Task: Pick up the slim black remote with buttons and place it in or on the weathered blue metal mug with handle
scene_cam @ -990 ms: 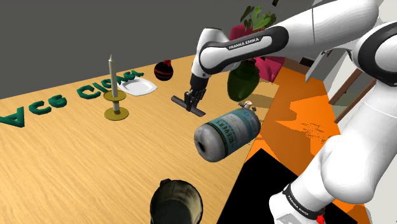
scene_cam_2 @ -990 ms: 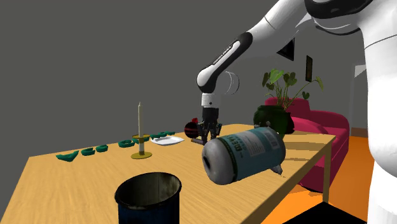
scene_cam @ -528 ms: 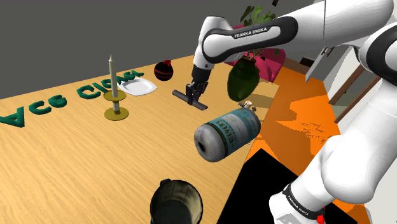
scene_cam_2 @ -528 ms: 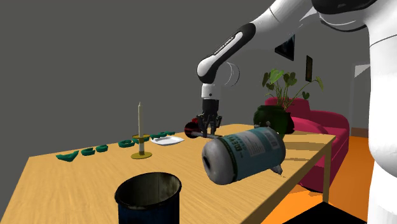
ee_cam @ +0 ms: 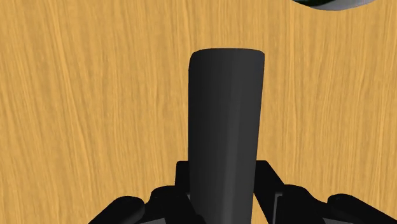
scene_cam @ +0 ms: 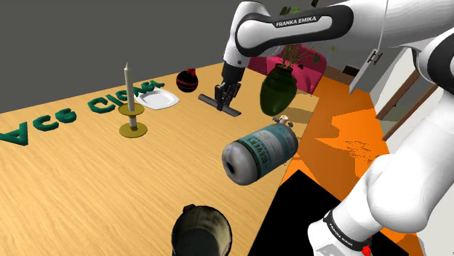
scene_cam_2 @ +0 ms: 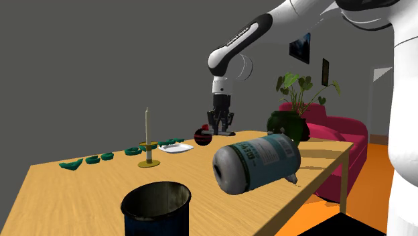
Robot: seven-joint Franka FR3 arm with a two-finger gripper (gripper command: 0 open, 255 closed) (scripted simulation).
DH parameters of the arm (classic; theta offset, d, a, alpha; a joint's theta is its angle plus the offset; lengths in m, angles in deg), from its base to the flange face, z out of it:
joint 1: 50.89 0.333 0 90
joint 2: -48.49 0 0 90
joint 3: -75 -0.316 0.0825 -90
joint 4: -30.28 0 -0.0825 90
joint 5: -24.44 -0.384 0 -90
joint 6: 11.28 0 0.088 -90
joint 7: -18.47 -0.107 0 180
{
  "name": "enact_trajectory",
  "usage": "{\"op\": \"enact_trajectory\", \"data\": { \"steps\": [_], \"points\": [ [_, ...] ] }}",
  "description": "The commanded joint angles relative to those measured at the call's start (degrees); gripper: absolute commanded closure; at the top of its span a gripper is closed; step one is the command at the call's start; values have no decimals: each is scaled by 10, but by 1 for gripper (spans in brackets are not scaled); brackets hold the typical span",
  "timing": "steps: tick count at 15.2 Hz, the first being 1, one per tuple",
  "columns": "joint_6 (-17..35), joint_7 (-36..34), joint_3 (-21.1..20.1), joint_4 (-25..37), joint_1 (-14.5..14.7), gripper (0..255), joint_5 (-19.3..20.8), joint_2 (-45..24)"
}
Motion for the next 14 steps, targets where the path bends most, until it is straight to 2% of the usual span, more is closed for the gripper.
{"op": "enact_trajectory", "data": {
  "steps": [1, 5, 14],
  "points": [
    [-15, -1, 0, 11, 0, 255, 0, 4],
    [-43, -3, 0, 34, 0, 255, 1, 9],
    [-12, -101, -55, -92, 50, 255, -12, 113]
  ]
}}
